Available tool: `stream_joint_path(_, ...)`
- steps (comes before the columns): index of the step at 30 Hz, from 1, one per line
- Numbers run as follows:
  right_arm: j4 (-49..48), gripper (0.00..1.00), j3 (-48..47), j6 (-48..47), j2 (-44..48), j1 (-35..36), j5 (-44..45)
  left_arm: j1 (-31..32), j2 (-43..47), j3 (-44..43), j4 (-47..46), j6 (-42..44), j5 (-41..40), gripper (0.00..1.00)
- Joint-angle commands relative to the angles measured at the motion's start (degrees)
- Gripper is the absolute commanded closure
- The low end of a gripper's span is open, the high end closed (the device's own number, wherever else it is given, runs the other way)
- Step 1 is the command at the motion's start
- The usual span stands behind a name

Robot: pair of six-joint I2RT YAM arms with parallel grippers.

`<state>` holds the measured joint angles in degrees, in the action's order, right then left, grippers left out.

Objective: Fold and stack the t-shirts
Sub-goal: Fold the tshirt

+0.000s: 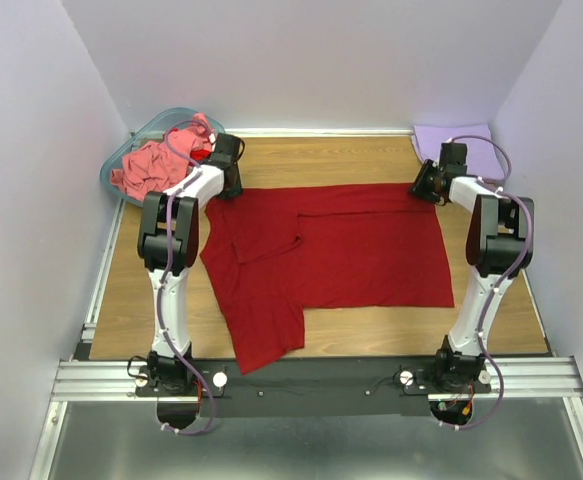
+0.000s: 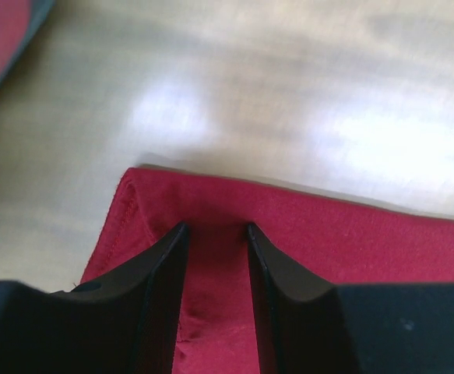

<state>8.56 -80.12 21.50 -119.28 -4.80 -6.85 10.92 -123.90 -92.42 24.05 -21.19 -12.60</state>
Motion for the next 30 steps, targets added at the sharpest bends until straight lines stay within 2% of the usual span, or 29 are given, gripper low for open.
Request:
stream_joint_path(1,2.7,0.56,-2.3,-1.5,-5.1,-0.7,1.6,-1.2,-5.9,-6.8,6.2,0.6,0.7,0.56)
stream_joint_path(3,2.6,0.56,-3.7,-2.9,-4.6,-0.7,1.0,-1.3,-6.7,-10.3,6.8,0.7,0.7,0.55)
stream_joint_path(7,3.3,0.53,-4.4,-3.9,-0.6,-0.7,-0.7,-1.5,-4.6,-13.8,6.5,0.6,0.3,0.44)
stream_joint_path(12,5.8,0.45,-1.8,-4.1,9.7,-0.2,-3.0,-1.3,6.0,-10.3,5.9,-1.1,1.2,0.40)
stream_joint_path(13,6.2,0.41,0.2,-4.0,11.3,0.4,-3.0,-1.1,8.2,-6.8,5.7,-1.5,0.9,0.40)
stream_joint_path(16,8.3,0.38,3.8,-3.8,17.6,2.7,-2.4,-0.1,17.8,0.3,5.0,-3.3,0.6,0.40)
stream_joint_path(23,12.5,0.38,15.5,-3.7,29.3,10.9,0.7,3.2,40.6,29.9,3.8,-6.7,-2.0,0.41)
stream_joint_path(28,12.7,0.38,20.6,-4.0,31.7,16.2,1.1,3.8,49.3,42.8,1.4,-8.7,-1.3,0.48)
stream_joint_path(30,12.6,0.39,20.6,-3.9,30.2,16.4,0.6,3.8,49.5,43.6,0.3,-8.9,-0.3,0.49)
